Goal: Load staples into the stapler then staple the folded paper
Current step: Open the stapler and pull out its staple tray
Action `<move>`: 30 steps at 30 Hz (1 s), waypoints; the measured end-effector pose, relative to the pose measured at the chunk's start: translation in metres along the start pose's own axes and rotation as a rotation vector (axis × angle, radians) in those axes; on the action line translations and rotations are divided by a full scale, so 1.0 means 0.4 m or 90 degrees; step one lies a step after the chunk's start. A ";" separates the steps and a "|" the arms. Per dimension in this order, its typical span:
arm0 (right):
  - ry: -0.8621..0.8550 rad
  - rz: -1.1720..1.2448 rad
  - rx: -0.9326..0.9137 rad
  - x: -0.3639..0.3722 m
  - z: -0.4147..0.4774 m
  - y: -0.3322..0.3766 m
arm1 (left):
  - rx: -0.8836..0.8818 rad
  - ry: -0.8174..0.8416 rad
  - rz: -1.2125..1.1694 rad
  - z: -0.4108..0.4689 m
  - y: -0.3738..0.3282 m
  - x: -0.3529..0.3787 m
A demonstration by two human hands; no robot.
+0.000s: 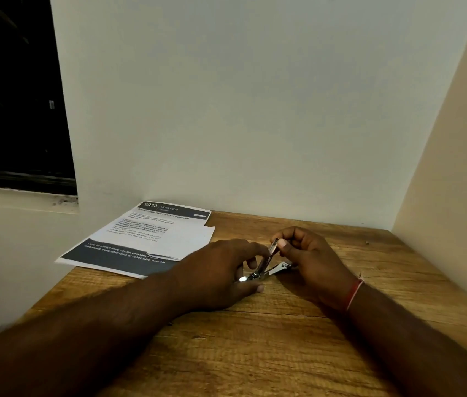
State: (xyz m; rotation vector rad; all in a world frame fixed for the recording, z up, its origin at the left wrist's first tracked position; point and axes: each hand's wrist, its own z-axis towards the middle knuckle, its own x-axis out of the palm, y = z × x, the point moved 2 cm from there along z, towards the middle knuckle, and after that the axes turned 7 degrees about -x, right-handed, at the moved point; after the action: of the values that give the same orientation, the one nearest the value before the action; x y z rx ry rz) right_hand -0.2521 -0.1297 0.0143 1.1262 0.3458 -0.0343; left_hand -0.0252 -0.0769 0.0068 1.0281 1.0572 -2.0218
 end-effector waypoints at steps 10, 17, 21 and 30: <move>-0.027 -0.026 0.002 -0.008 -0.001 0.005 | -0.004 -0.103 -0.005 -0.011 -0.014 -0.008; -0.013 -0.075 0.001 -0.006 0.004 0.002 | -0.023 -0.081 -0.055 -0.005 -0.008 -0.009; -0.023 -0.195 -0.024 -0.012 0.007 0.003 | -0.049 -0.080 -0.073 -0.005 -0.009 -0.011; 0.070 -0.303 -0.037 -0.009 0.005 0.004 | -0.096 -0.063 -0.091 -0.004 0.002 -0.027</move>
State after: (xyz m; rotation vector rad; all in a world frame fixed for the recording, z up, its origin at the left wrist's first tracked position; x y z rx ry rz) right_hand -0.2546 -0.1312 0.0175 0.9705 0.7030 -0.3813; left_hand -0.0186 -0.0740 0.0149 0.7858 1.2402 -2.0465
